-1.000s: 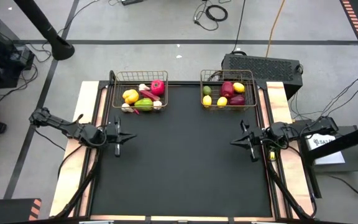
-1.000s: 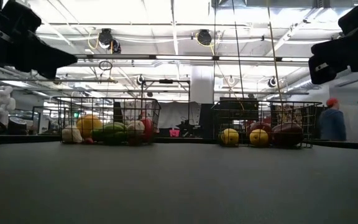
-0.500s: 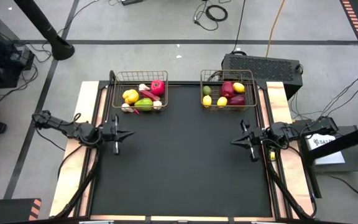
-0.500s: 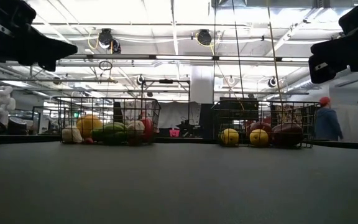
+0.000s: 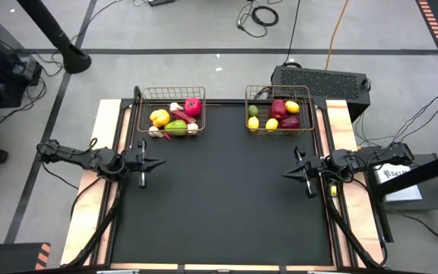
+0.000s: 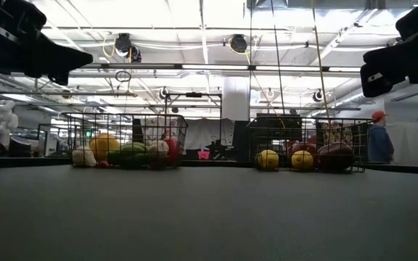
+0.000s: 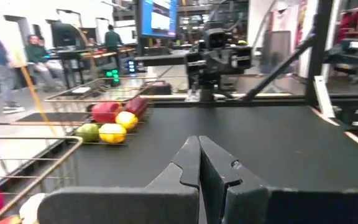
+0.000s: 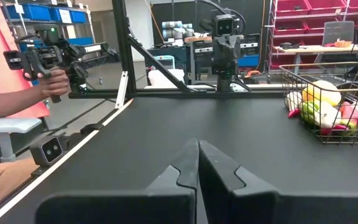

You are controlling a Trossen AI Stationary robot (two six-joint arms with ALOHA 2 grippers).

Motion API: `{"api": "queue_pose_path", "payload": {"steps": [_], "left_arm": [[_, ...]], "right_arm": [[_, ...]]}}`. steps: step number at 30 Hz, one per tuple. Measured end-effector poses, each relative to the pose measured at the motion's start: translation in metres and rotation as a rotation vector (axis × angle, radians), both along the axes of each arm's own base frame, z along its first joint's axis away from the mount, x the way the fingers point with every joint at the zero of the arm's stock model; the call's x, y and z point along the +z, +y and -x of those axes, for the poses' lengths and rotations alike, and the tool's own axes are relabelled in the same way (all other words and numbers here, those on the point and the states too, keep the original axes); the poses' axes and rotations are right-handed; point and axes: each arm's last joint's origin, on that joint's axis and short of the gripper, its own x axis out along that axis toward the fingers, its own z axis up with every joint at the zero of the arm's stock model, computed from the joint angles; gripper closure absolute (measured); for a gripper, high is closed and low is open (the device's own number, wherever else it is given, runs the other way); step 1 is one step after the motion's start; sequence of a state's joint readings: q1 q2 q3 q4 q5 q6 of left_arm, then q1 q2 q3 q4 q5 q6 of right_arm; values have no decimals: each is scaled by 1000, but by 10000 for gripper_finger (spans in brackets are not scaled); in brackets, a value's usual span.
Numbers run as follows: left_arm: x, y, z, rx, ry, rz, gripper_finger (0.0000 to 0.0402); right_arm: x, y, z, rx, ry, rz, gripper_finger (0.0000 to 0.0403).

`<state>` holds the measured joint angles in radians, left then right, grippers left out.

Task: Sort produce into baskets
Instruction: Return to Home Position

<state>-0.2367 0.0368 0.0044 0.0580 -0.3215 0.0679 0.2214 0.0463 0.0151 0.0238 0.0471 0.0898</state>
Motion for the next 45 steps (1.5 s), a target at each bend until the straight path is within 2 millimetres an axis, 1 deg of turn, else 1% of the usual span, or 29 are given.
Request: {"api": "queue_pose_path", "payload": {"steps": [8,13,21,25,31,37,45], "left_arm": [[0,0,0,-9,3,-22,402],[0,4,-1,22,5,-17,402],[-2,10,-2,-9,21,5,402],[-3,11,-2,-40,30,3,402],[-3,11,-2,-37,30,12,401],[-3,11,-2,-38,29,29,388],[-3,11,-2,-37,28,29,385]], "right_arm": [[0,0,0,0,-4,23,399],[0,0,0,-4,-4,23,399],[0,0,0,-4,-4,23,399],[0,0,0,-4,-4,22,399],[0,0,0,-4,-4,22,399],[0,0,0,-4,-4,24,399],[0,0,0,-4,-4,23,399]]}}
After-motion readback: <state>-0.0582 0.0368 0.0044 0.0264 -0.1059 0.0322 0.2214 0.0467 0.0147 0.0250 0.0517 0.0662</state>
